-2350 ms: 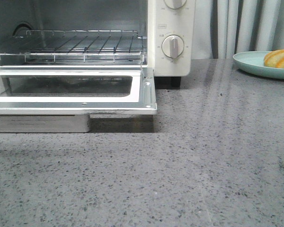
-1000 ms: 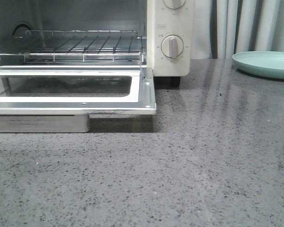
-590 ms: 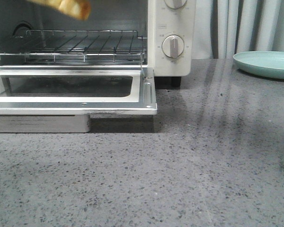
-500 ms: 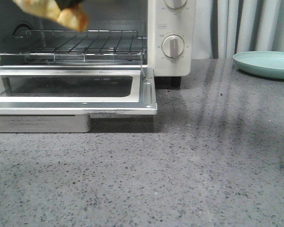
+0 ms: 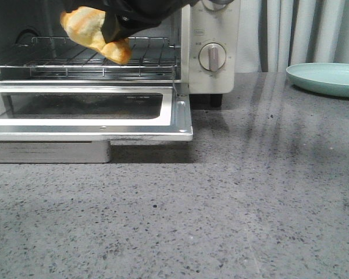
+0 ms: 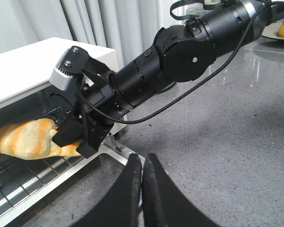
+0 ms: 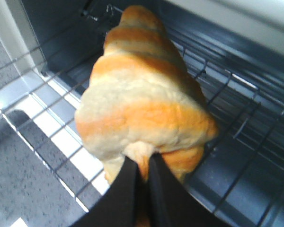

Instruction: Put bread in oven

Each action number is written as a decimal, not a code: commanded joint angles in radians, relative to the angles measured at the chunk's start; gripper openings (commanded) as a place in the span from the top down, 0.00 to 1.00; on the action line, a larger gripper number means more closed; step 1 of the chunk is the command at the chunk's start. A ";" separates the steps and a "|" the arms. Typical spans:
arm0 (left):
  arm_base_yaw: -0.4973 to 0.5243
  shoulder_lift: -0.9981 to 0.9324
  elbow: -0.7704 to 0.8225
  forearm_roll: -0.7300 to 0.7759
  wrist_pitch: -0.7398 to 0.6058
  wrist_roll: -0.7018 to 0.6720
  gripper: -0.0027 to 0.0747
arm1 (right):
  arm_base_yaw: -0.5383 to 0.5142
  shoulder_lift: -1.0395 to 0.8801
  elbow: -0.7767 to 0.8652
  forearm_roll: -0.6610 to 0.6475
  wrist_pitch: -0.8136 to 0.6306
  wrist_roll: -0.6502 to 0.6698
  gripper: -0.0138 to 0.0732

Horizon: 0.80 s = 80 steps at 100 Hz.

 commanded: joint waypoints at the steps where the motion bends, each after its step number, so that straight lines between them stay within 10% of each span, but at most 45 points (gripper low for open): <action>1: 0.000 0.006 -0.021 -0.038 -0.061 -0.002 0.99 | -0.007 -0.035 -0.030 0.026 -0.127 0.003 0.83; 18: 0.000 0.006 -0.021 -0.037 -0.065 -0.002 0.99 | -0.013 -0.033 -0.030 0.090 -0.149 0.003 0.32; 31: 0.000 0.006 -0.021 -0.032 -0.089 -0.002 0.99 | -0.013 -0.035 -0.030 0.092 -0.145 0.003 0.18; 50: 0.000 0.003 -0.021 -0.029 -0.129 -0.002 0.99 | 0.011 -0.090 -0.030 0.112 -0.080 0.003 0.32; 74: 0.000 -0.054 -0.008 0.015 -0.254 -0.025 0.99 | 0.112 -0.230 0.019 0.100 0.081 0.003 0.93; 80: 0.000 -0.076 0.015 0.084 -0.286 -0.089 0.99 | 0.130 -0.299 0.073 0.083 0.062 0.003 0.92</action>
